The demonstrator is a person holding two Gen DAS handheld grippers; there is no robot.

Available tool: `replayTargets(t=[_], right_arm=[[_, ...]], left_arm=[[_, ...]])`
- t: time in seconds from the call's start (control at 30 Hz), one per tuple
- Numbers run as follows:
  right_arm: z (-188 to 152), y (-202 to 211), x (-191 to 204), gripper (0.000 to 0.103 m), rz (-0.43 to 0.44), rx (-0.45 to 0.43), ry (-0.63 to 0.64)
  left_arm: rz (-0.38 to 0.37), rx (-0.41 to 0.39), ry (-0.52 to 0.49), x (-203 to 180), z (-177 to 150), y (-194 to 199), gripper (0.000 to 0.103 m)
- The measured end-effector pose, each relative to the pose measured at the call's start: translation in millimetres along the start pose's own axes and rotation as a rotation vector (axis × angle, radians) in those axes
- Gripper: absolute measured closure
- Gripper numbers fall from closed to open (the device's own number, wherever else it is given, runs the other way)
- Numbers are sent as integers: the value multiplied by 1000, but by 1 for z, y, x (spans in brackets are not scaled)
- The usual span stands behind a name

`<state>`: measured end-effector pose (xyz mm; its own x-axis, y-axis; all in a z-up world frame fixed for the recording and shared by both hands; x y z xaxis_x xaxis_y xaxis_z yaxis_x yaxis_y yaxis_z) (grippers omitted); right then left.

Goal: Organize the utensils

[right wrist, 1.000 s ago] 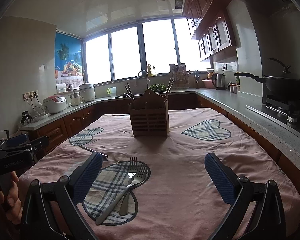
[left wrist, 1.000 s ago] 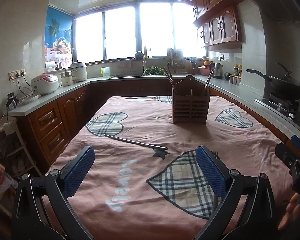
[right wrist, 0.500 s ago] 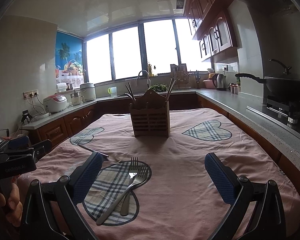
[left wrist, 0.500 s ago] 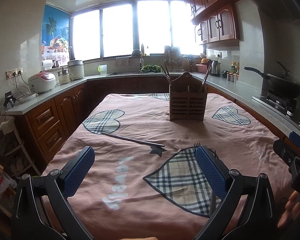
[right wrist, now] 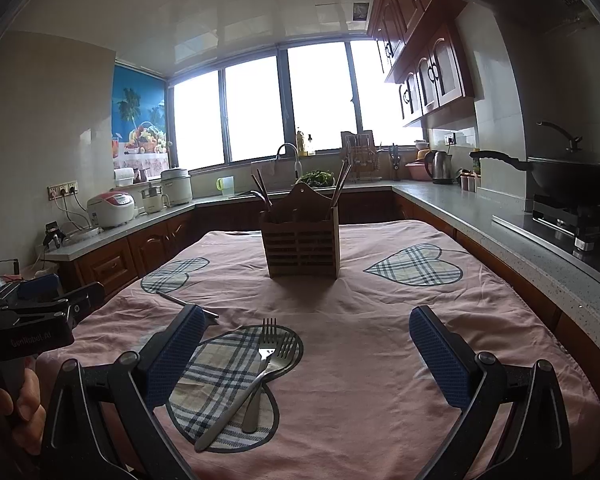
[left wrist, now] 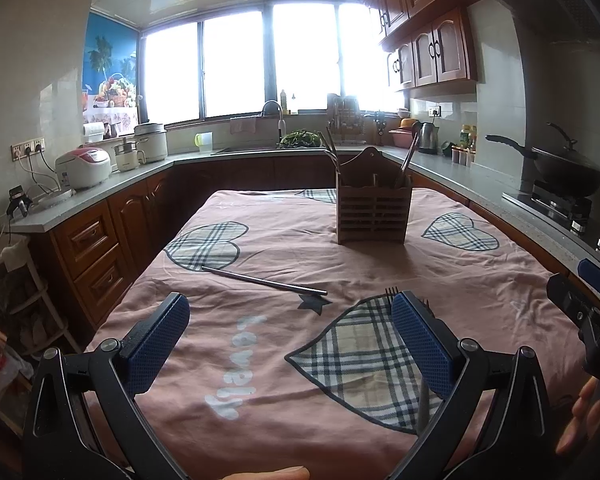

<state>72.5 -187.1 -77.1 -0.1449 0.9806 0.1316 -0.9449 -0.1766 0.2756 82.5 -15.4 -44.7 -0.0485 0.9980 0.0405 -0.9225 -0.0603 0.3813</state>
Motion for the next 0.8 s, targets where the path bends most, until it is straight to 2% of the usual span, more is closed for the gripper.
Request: replayTargets(t=[0.8], right_arm=[[10,4,6,0,8,-10,17]], left_arm=[[-1,-9,-10,-1,2,2,0]])
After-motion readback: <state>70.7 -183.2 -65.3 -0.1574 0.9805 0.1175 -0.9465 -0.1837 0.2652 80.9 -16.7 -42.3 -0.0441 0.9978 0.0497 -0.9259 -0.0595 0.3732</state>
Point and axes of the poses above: each gripper's, at about its wrist camera, not at the fingertips, and y roughly against the way its jaws point, x to its left, z to its top, the point moved 10 cm from there along -y, roughly the way its jaws point
